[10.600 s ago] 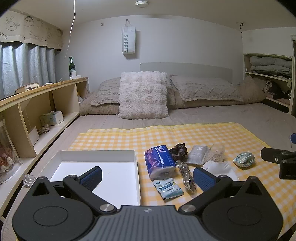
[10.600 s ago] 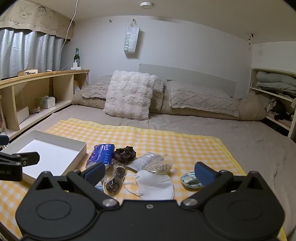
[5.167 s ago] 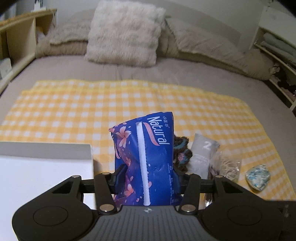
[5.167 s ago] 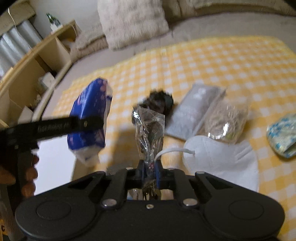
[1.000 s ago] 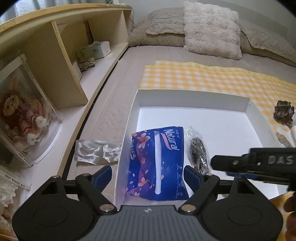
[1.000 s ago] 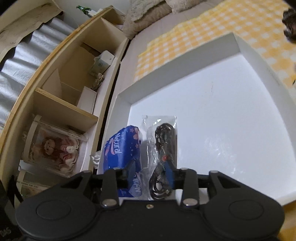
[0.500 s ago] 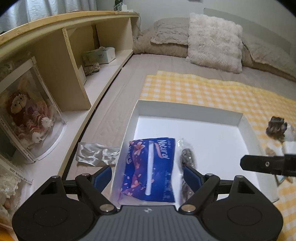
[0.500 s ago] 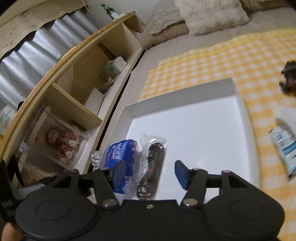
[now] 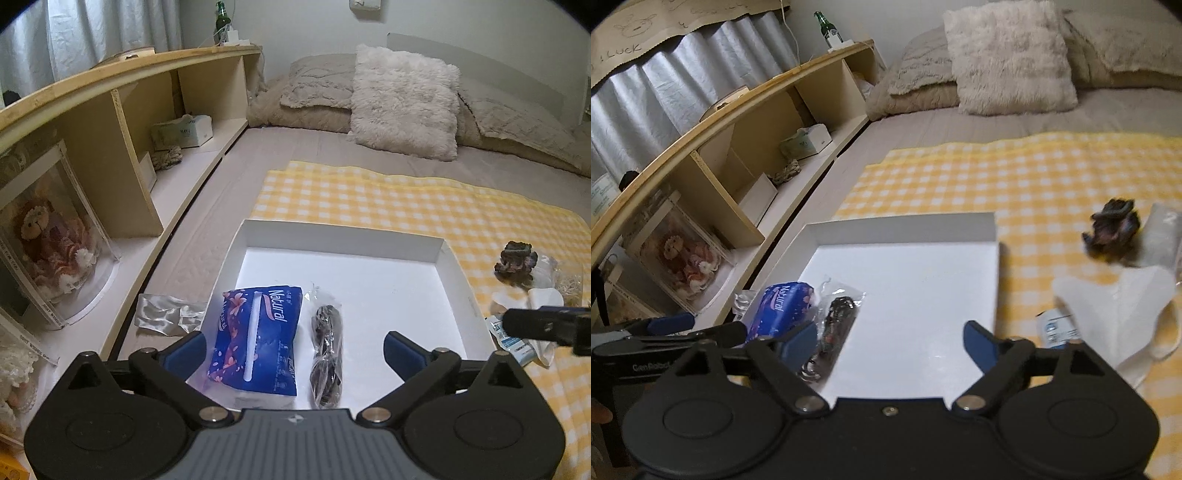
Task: Organize soft objects
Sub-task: 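Open both tools to release the items in the tray and withdraw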
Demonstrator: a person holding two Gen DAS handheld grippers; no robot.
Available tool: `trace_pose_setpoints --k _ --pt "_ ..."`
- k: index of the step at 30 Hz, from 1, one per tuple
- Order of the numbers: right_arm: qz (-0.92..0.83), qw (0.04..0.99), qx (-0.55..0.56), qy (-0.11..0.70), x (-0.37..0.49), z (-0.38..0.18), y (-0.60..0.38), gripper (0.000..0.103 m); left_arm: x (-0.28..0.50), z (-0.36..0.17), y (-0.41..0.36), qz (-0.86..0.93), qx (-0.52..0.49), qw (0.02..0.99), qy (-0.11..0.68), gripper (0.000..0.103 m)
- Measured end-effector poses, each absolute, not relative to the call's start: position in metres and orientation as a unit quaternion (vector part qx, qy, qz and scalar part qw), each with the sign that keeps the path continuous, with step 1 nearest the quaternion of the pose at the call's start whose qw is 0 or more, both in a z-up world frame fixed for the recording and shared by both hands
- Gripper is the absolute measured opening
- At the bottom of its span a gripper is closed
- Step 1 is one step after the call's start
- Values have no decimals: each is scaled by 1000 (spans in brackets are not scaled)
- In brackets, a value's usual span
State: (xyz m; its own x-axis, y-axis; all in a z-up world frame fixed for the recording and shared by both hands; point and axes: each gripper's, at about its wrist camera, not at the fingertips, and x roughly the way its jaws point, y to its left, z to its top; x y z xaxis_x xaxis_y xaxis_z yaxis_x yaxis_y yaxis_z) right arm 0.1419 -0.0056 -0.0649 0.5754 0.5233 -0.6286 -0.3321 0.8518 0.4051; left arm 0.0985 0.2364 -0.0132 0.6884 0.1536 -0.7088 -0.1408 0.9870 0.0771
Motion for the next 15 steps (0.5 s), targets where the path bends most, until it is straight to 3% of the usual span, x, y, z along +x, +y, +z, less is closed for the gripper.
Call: trace_pose_setpoints --k 4,15 --pt "231 888 109 382 136 -54 -22 102 92 -7 233 89 10 920 380 103" --pt "235 902 52 359 120 -28 -54 103 84 9 212 81 2 930 360 103"
